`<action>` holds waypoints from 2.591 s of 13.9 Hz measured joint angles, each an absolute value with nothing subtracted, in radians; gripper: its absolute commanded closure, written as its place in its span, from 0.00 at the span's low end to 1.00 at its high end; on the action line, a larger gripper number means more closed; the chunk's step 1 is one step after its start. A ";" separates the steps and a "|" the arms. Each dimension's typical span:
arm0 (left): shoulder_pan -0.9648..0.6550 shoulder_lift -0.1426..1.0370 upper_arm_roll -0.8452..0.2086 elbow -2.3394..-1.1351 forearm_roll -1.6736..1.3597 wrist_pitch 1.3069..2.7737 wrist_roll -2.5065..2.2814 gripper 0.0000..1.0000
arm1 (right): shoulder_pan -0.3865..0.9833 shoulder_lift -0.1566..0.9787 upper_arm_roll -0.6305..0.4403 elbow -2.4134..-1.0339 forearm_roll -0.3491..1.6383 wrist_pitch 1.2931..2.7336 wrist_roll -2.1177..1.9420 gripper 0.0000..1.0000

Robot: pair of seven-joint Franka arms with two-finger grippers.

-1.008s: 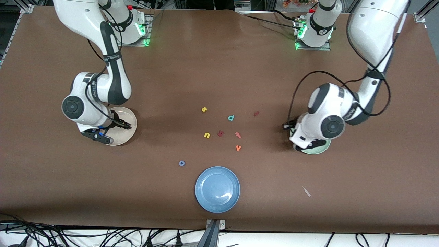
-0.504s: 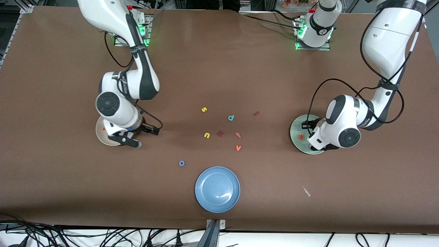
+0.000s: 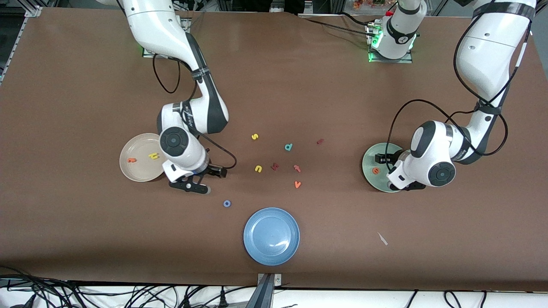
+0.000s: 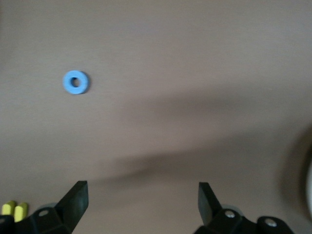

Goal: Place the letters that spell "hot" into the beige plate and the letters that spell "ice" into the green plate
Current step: 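Release the teal letter on the green plate while the right gripper reaches the blue ring, then grasp the blue ring with the right gripper while the left gripper grasps the red letter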

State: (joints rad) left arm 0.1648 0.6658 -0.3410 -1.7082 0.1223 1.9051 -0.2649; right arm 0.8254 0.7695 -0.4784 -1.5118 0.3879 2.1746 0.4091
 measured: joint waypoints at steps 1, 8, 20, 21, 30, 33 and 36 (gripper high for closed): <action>0.165 0.648 -0.365 -1.702 0.122 1.893 -0.265 0.00 | 0.816 0.792 -0.463 -1.477 0.388 2.174 0.401 0.00; 0.151 0.569 -0.553 -1.692 0.122 1.821 -0.198 0.00 | 0.698 0.953 -0.354 -1.247 0.388 2.199 0.293 0.00; 0.144 0.572 -0.686 -1.927 0.263 2.111 -0.019 0.08 | 0.628 1.048 -0.299 -1.125 0.388 2.239 0.186 0.01; 0.144 0.572 -0.696 -1.939 0.289 2.130 -0.019 0.15 | 0.628 1.053 -0.299 -1.123 0.388 2.246 0.186 0.02; 0.101 0.610 -0.702 -2.017 0.493 2.333 -0.012 0.45 | 0.628 1.064 -0.296 -1.120 0.388 2.258 0.169 0.36; 0.097 0.638 -0.702 -2.018 0.501 2.366 -0.012 0.45 | 0.628 1.064 -0.296 -1.117 0.388 2.261 0.169 0.46; 0.097 0.654 -0.701 -2.018 0.535 2.388 -0.012 0.51 | 0.626 1.065 -0.296 -1.117 0.388 2.267 0.169 0.55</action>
